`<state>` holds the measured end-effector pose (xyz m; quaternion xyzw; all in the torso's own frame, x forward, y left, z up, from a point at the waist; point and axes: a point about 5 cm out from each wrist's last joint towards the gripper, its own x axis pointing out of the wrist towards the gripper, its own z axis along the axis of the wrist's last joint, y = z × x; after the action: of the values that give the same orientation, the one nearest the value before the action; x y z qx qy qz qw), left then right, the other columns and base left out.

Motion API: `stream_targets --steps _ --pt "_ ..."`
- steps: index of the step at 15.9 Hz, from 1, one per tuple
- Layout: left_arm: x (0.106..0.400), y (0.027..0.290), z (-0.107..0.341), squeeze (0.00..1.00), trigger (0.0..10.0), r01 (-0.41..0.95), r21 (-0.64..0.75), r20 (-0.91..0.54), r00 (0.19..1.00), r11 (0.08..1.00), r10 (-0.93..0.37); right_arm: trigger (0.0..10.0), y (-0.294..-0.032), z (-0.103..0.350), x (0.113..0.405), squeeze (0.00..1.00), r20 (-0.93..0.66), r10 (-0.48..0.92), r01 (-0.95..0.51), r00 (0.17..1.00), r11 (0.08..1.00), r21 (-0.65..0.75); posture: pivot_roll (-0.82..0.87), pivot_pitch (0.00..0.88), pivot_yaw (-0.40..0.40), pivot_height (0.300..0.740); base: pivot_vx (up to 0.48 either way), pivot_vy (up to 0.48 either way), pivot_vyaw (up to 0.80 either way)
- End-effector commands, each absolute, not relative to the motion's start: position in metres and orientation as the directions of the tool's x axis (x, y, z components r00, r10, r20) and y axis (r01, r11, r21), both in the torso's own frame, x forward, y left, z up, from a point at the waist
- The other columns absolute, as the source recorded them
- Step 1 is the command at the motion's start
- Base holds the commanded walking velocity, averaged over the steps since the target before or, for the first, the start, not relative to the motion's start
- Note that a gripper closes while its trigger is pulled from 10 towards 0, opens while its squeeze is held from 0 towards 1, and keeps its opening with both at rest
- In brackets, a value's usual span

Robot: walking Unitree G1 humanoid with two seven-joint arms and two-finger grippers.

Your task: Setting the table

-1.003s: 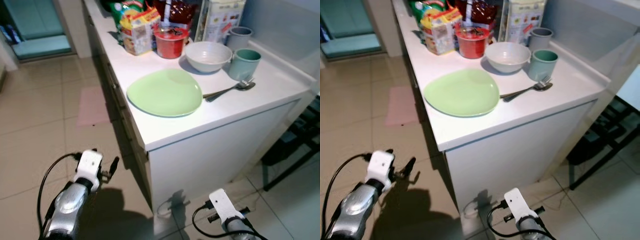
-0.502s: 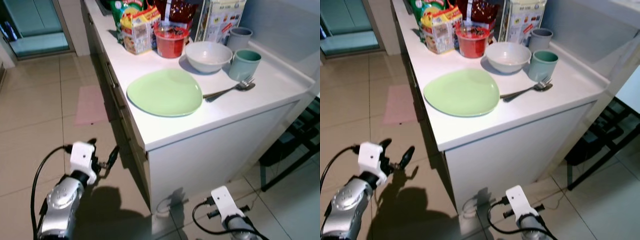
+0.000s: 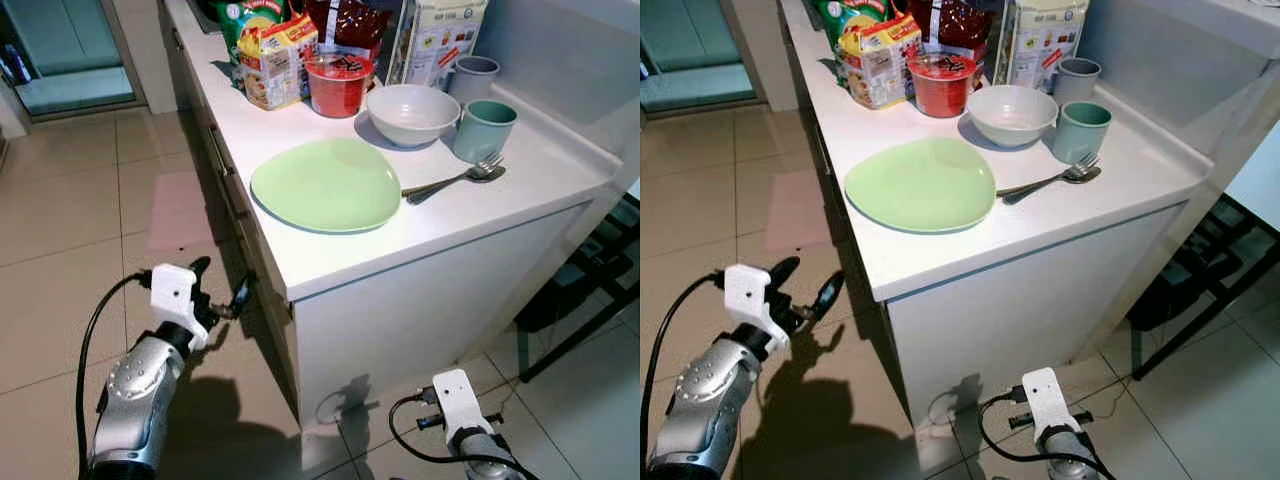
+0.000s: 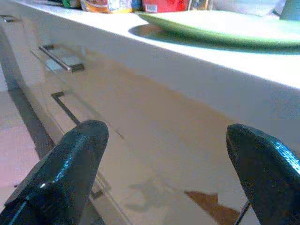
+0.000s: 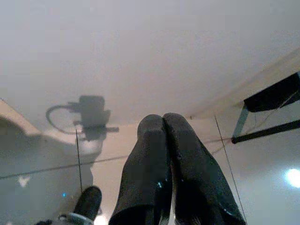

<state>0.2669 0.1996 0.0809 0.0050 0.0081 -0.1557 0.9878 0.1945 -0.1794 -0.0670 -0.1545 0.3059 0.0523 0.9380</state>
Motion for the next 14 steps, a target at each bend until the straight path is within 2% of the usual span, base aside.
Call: stream_targets --steps 1,3,8,11,14 --pt "0.269 0.200 0.086 0.00 10.0 0.294 0.006 -0.006 0.956 0.956 -0.294 10.0 -0.181 -0.068 0.192 0.00 -0.585 -0.002 -0.177 0.811 0.953 -0.248 0.05 0.000 -0.016 0.740 0.000 0.000 0.00" --pt "0.270 0.199 0.083 0.00 10.0 0.278 -0.028 -0.029 0.960 0.960 -0.279 10.0 -0.182 -0.066 0.193 0.00 -0.572 0.011 -0.174 0.820 0.957 -0.231 0.05 0.000 -0.022 0.740 0.000 0.000 0.00" --pt "0.266 0.199 0.073 0.00 10.0 0.269 -0.013 -0.068 0.961 0.963 -0.269 10.0 -0.182 -0.063 0.196 0.00 -0.552 0.045 -0.187 0.833 0.961 -0.203 0.05 0.000 -0.024 0.740 0.000 0.000 0.00" --pt "0.272 0.198 0.084 0.00 10.0 0.259 -0.071 -0.006 0.966 0.963 -0.260 10.0 -0.184 -0.061 0.197 0.00 -0.538 0.041 -0.153 0.842 0.974 -0.165 0.06 0.000 -0.025 0.740 0.000 0.000 0.00" --pt "0.280 0.196 0.096 0.00 10.0 0.248 -0.043 0.039 0.968 0.968 -0.247 10.0 -0.186 -0.060 0.197 0.00 -0.528 0.025 -0.135 0.849 0.976 -0.171 0.06 0.000 -0.022 0.740 0.000 0.000 0.00"
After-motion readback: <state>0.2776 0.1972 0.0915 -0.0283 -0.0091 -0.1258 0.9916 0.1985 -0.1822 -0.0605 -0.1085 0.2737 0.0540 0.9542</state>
